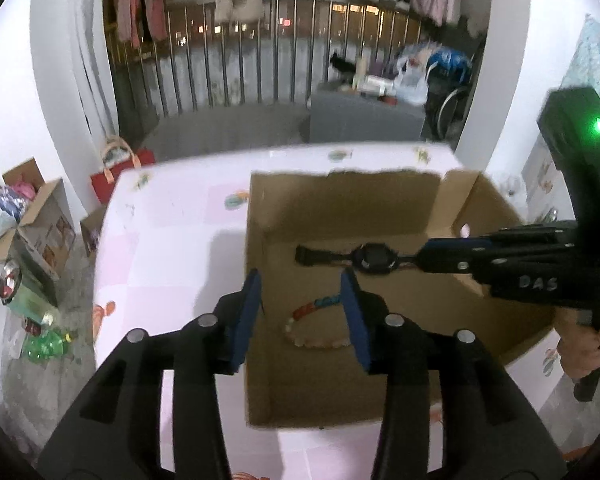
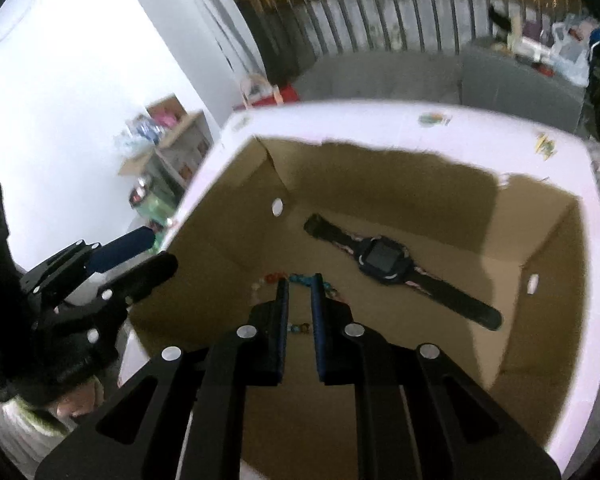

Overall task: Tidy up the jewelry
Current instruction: 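Move the left gripper back out to the pink bead bracelet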

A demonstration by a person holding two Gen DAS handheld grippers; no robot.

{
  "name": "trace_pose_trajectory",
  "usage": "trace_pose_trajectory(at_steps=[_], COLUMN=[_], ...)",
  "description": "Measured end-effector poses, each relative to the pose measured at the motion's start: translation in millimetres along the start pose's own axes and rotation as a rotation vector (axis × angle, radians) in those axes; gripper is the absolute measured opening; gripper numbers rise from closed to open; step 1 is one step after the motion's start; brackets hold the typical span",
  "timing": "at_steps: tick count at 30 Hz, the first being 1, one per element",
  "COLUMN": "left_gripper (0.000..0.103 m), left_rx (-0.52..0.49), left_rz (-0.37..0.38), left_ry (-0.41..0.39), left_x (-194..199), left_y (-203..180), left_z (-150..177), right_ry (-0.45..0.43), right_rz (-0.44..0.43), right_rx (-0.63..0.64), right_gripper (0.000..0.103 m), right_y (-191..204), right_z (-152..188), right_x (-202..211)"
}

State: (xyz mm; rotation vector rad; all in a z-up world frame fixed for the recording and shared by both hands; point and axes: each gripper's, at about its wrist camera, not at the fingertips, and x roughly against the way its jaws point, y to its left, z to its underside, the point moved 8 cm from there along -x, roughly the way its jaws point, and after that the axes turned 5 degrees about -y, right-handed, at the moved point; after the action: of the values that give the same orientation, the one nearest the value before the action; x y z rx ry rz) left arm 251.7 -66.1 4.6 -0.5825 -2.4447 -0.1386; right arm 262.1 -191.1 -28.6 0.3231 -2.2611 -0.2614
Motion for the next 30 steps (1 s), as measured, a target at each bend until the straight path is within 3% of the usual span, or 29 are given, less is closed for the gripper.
trace_pose_trajectory(at_steps=[4,11,18,22,27,30], left_gripper=[0.046,0.048,0.049,0.049,0.048,0.041], left_rx=[-0.013,0.010,0.008,-0.019,-0.099,-0.162], left_rz=[0.026,0.098,0.111,0.072,0.054,0.065], left_ry=[-0.094,-0.115,-0.043,0.008,0.020,0.024], left_x=[40.1,75.2,65.2,48.7,31.1,18.4], left_y=[-5.8,-17.3,-32.2,-38.4,-49.4,-58.2], left_z=[4.5,45.7,103.0,131.9,149.8,154.0], right_ry=[-0.128,-0.226,-0.160,-0.119,-0.085,-0.071], right_rz=[-0.011,-0.036,0.000,0.000,-0.029,-0.034], right_rx=[0.063,0.099,0.011,-0.008,-0.019,-0.015], right_gripper=[0.023,0.023,0.022,0.023,0.022,0.022], right_y=[1.7,-8.5,-30.3,-28.6,-20.1,-16.0], right_z=[11.9,62.7,115.0,143.5,167.4,172.5], right_x=[52.0,113.5,101.1,82.6,59.4,45.4])
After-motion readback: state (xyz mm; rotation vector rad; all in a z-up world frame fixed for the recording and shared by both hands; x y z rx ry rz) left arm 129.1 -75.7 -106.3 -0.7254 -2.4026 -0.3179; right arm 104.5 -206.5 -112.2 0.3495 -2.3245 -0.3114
